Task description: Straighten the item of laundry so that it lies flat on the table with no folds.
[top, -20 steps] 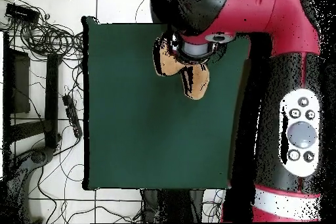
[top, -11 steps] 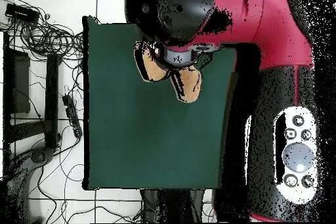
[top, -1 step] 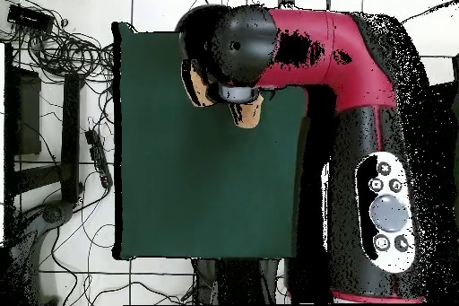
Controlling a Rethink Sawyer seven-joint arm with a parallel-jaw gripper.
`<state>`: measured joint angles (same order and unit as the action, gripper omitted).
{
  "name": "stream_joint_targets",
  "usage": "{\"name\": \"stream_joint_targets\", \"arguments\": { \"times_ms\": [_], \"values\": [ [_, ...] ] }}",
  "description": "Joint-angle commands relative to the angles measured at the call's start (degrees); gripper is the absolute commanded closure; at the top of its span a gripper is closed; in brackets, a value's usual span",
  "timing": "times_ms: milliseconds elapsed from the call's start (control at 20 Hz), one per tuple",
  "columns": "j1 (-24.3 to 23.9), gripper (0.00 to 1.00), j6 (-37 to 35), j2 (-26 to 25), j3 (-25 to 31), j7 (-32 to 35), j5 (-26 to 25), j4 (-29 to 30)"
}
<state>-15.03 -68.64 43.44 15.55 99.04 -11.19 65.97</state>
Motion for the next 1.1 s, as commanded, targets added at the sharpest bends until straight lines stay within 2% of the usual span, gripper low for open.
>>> {"name": "stream_joint_targets", "arguments": {
  "times_ms": [50, 500, 550, 850, 1100],
  "values": [
    [2.16, 1.0, 2.1, -1.44, -1.32, 9.73, 1.73, 11.04],
    [1.95, 1.0, 2.47, -2.21, -1.86, 7.67, 1.84, 10.8],
    [1.93, 0.0, 2.5, -2.21, -1.92, 7.58, 1.9, 10.89],
    [1.64, 0.0, 3.48, -2.23, -1.86, 7.26, 1.99, 11.27],
    [1.28, 0.0, 7.66, -1.28, -2.25, 7.74, 2.14, 13.91]
  ]
}}
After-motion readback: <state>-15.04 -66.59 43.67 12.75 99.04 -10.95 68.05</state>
